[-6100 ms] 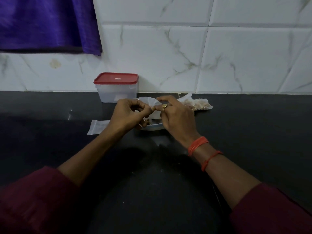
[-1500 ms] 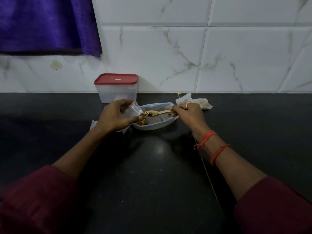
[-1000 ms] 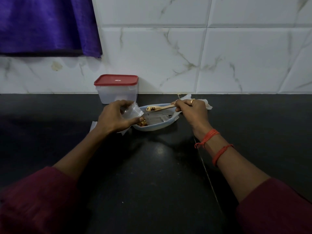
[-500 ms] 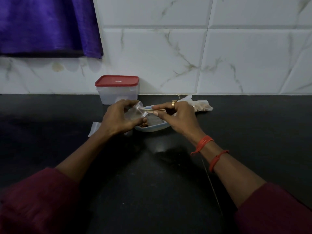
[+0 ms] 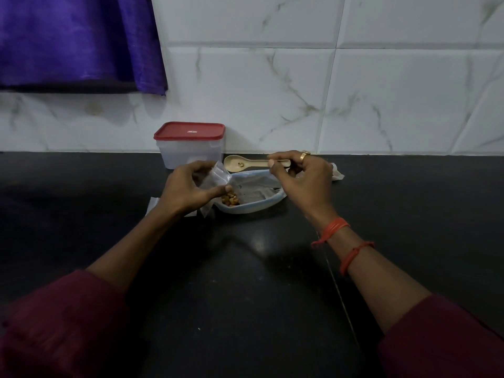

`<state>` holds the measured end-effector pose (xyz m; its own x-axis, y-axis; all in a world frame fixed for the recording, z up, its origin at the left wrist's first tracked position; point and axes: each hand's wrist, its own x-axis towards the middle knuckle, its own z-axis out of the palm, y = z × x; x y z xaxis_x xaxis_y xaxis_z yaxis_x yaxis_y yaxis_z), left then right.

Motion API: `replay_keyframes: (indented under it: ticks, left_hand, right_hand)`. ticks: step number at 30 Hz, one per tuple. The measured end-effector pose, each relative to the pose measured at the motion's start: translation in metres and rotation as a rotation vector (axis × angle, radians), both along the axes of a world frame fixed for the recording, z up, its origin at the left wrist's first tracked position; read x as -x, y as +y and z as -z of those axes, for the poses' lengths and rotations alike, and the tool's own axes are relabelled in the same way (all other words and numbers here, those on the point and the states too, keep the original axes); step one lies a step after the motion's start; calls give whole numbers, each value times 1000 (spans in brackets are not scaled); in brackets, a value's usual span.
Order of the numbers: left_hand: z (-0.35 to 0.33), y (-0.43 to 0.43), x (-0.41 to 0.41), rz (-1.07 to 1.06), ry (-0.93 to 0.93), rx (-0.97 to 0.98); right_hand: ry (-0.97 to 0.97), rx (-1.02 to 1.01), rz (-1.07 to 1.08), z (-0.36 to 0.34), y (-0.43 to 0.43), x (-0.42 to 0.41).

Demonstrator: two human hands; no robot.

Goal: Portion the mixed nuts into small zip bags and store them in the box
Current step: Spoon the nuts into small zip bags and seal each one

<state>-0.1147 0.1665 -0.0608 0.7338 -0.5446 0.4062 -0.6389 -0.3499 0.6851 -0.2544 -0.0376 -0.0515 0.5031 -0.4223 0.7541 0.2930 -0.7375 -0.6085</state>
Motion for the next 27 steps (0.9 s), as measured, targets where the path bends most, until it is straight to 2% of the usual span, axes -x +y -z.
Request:
replay_keyframes:
  ticks: [3,7,12,15,22,27]
  left_hand:
    - [1,1,-4,-14,14,-6]
    - [1,1,-6,-10,26,-20]
    - [1,0,-7,-26,59,-42]
    - [1,-1,-8,-25,79,-43]
    - [1,-2,-8,-18,91,-58]
    - [1,-2,-5,8,97,-54]
  right_hand:
    - [31,-163,9,0,-4,0]
    - [150,-230,51,6,-8,-3]
    - [371,36,141,15,-8,-3]
    - [503,132,101,18,-8,-5]
    - [504,150,1,12,-8,-1]
    - [495,-22,-53,13,-3,-2]
